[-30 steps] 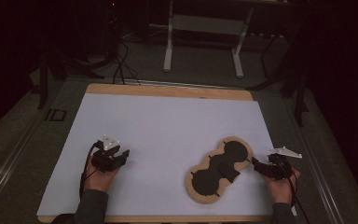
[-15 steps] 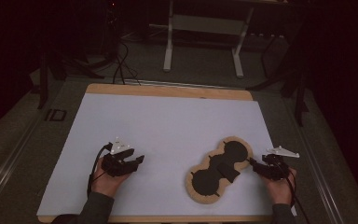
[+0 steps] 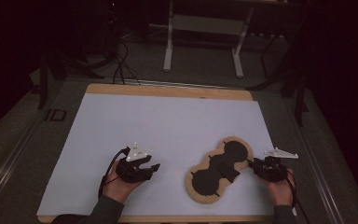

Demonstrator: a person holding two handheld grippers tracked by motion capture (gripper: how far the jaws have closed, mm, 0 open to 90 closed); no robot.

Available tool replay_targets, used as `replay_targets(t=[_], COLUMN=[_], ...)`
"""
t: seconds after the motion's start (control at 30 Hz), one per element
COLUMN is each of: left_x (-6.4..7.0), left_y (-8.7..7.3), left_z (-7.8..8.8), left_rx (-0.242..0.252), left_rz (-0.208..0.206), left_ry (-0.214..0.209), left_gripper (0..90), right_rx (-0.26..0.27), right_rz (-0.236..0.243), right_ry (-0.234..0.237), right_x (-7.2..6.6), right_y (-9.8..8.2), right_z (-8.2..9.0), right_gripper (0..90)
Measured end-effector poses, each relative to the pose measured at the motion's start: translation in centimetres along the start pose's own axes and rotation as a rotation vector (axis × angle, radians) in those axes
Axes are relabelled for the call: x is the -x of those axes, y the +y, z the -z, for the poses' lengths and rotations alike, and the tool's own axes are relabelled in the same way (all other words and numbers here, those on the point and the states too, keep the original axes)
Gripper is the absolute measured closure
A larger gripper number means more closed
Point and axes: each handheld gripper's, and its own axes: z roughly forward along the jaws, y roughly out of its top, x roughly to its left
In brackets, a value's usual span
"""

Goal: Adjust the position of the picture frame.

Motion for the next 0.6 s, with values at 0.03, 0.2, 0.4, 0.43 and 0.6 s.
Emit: replay_targets(t=[0.03,0.2,0.4,0.43,0.6], left_x=[0.0,0.1,0.1,0.2,0.9], left_y=[0.0,-0.2,-0.3,-0.3,-0.3], left_z=[-0.1,0.0,0.2,0.2,0.0], left_rx=[-0.004,0.007,0.014,0.014,0.009], left_rz=[0.002,0.008,0.021,0.017,0.0], left_ry=[0.0,0.013,0.003,-0.002,-0.024], left_gripper=[53.6,58.0,60.3,60.6,64.4], right_rx=[-0.001,-0.018,-0.048,-0.053,-0.073], right_rz=[0.013,0.054,0.093,0.097,0.128], right_ry=[0.01,0.056,0.09,0.11,0.144], right_x=[-0.1,-0.9,-1.6,-1.7,-2.3], right_y=[0.0,-0.1,-0.4,-0.5,-0.5], right_z=[0.0,0.1,0.1,0.1,0.0], right_gripper=[71.6,76.9,82.6,83.7,89.8])
